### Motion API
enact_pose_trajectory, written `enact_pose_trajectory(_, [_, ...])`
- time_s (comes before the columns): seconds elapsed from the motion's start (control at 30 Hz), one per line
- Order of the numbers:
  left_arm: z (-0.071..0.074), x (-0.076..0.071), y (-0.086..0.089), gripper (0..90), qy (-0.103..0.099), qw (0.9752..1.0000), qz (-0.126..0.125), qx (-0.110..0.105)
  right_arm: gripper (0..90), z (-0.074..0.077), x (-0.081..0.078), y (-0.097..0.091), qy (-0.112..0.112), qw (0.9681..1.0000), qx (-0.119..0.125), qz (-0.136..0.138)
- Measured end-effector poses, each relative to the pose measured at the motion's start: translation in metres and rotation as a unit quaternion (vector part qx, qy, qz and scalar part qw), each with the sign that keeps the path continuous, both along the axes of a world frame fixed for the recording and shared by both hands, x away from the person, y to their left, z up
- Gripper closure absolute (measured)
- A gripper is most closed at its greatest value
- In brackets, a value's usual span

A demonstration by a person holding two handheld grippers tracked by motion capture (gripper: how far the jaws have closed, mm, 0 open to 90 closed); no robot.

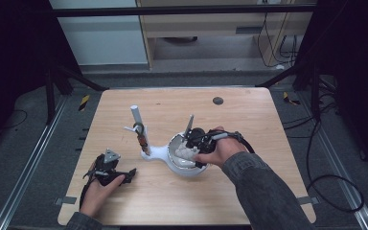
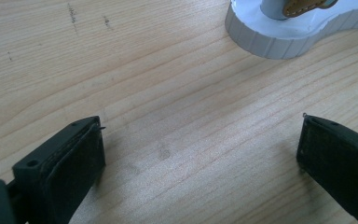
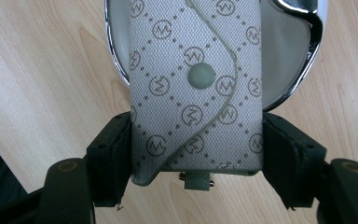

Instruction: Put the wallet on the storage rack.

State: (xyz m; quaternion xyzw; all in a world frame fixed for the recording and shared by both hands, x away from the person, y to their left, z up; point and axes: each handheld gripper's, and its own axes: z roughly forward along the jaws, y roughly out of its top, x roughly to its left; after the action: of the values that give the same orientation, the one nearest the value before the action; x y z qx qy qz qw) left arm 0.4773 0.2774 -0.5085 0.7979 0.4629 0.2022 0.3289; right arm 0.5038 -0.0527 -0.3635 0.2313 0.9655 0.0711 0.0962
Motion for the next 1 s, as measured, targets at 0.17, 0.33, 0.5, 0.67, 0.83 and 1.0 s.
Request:
enact_pose_trajectory(0.17, [0.0, 0.0, 0.0, 0.0, 0.0, 1.0, 0.0, 0.0, 31.4, -0.0006, 0.0013, 0.0003, -0.003, 1.0, -0.001, 0.001])
enact_pose_trajectory(0.33, [0.0, 0.0, 0.0, 0.0, 0.0, 1.0, 0.0, 0.0, 31.4, -0.0006, 0.0018, 0.0007, -0.005, 1.0, -0.001, 0.003])
enact_pose_trajectory(0.5, [0.0, 0.0, 0.0, 0.0, 0.0, 1.0, 0.0, 0.0, 31.4, -0.001, 0.0029, 0.0009, -0.004, 1.0, -0.001, 0.0])
enact_pose_trajectory(0.67, [0.0, 0.0, 0.0, 0.0, 0.0, 1.0, -0.001, 0.0, 31.4, -0.0016, 0.004, 0.0027, -0.004, 1.0, 0.0, 0.001])
enact_pose_trajectory(0.83, [0.0, 0.0, 0.0, 0.0, 0.0, 1.0, -0.001, 0.0, 31.4, -0.0026, 0.0048, 0.0053, -0.004, 1.0, 0.0, -0.001])
enact_pose_trajectory(1.0, [0.0, 0.0, 0.0, 0.0, 0.0, 1.0, -0.001, 0.0, 31.3, -0.0056, 0.0067, 0.0083, -0.006, 1.0, -0.004, 0.001])
